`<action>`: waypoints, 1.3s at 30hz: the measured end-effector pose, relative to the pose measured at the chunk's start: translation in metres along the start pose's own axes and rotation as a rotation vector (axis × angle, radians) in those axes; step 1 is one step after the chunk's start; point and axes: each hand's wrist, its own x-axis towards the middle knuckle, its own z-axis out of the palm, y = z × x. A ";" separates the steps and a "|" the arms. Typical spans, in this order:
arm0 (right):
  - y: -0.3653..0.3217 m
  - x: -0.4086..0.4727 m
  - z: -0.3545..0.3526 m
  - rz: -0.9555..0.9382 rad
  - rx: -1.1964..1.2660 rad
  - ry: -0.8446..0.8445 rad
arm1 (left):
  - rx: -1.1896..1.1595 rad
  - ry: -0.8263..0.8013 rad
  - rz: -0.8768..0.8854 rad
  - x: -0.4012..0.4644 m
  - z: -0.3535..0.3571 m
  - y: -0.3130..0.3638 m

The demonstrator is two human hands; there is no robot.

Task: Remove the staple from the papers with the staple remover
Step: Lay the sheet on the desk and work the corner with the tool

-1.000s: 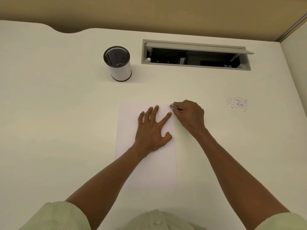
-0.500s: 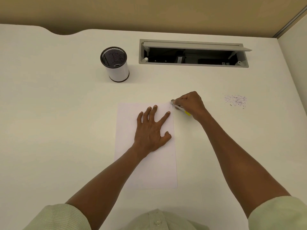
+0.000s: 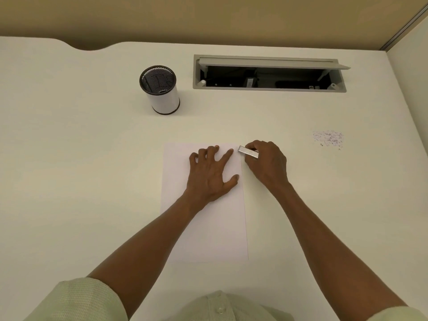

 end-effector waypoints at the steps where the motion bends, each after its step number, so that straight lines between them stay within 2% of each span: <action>1: 0.001 -0.001 0.003 -0.024 -0.020 0.026 | 0.008 0.006 0.003 0.003 -0.001 0.000; 6: 0.000 -0.003 0.015 -0.068 -0.029 0.131 | 0.023 -0.009 -0.006 0.015 -0.008 0.000; 13: 0.001 0.001 0.014 -0.047 0.052 0.110 | -0.052 0.037 0.004 0.012 -0.001 -0.005; 21: -0.011 0.004 0.017 -0.024 0.045 0.140 | -0.030 0.008 -0.010 0.013 -0.001 -0.006; 27: -0.005 0.018 0.007 -0.044 0.029 -0.037 | -0.029 -0.005 -0.023 0.015 -0.002 -0.005; 31: -0.009 0.021 0.004 -0.021 0.044 -0.074 | -0.019 -0.019 -0.023 0.019 -0.005 -0.006; 39: -0.010 0.014 0.011 -0.183 -0.021 0.103 | -0.032 -0.008 -0.013 0.021 -0.006 -0.008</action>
